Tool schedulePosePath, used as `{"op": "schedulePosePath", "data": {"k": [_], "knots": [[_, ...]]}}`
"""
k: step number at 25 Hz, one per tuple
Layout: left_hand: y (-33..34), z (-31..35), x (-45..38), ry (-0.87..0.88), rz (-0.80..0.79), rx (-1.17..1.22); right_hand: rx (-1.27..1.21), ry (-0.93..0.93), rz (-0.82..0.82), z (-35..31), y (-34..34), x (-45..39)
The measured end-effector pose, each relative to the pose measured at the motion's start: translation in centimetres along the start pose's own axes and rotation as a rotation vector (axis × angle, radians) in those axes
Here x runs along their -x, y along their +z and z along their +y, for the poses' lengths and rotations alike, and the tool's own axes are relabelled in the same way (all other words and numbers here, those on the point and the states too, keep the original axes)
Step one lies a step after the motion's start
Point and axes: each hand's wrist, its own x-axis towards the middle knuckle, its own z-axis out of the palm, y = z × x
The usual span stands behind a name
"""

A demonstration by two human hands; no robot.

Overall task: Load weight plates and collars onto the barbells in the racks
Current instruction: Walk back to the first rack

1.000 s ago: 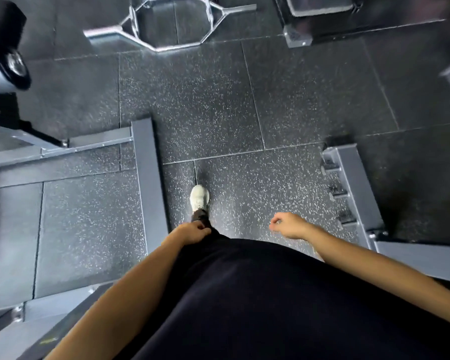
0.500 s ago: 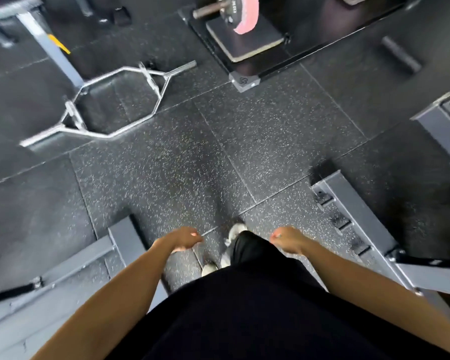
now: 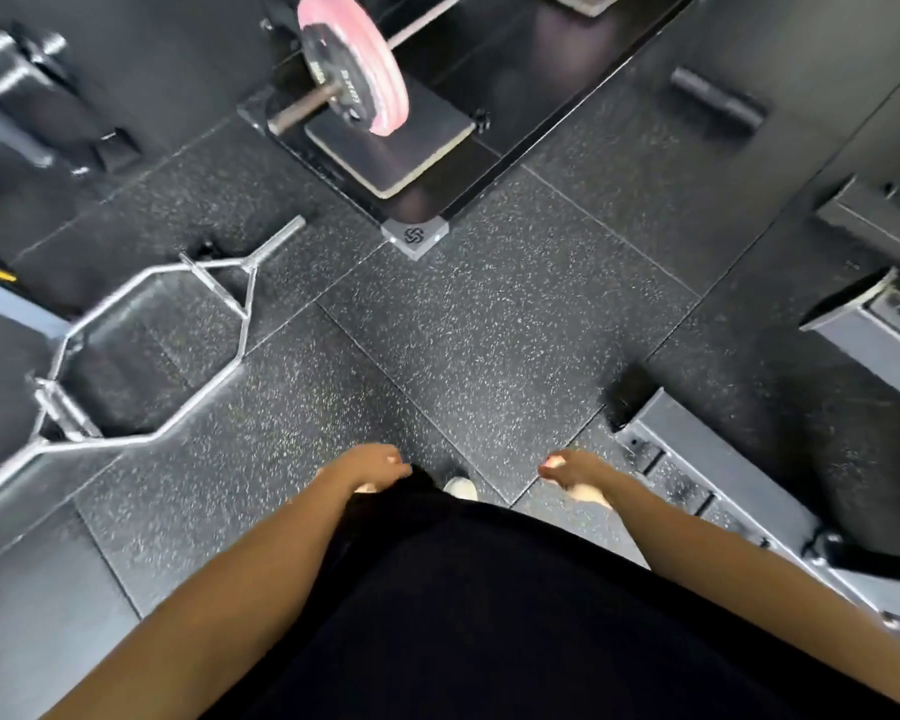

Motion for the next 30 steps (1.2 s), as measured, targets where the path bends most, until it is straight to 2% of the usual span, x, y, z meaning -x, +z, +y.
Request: {"op": "schedulePosePath", "data": {"k": [2,4,8,11,15,18,20,24,27,30], "knots": [[-4.4,2.0,-2.2,0.014,0.049,0.007,-0.042,0.019,0.022,-1.5,-3.4,-1.9],[-8.9,4.4,-5.1,0.043,0.034,-0.018,-0.117,0.036,0.028,-2.5,-6.8,-4.6],[-17.9,9.3,-13.1,0.088,-0.122,-0.166,-0.154,0.108,0.005,-3.4,-13.7,-10.3],[-25.8,13.9,-19.5,0.137,-0.166,-0.280,-0.183,0.162,0.032,-4.0,-20.0,-13.8],[-38.0,24.0,-26.7,0.239,-0.164,-0.425,-0.316,0.261,0.157,-4.7,-31.5,-17.1],[-44.6,31.7,-31.3,0.309,-0.175,-0.528,-0.423,0.300,0.245,-4.4,-39.1,-19.4],[-47.6,36.5,-34.4,0.341,-0.208,-0.576,-0.455,0.327,0.252,-3.4,-43.2,-21.6],[-52.3,45.8,-41.3,0.296,-0.262,-0.590,-0.524,0.356,0.192,0.0,-52.3,-27.2],[-55.9,52.9,-45.1,0.269,-0.246,-0.635,-0.557,0.347,0.186,2.9,-60.0,-30.2],[-60.6,62.2,-48.1,0.293,-0.166,-0.579,-0.560,0.328,0.204,6.0,-69.5,-32.2]]}}
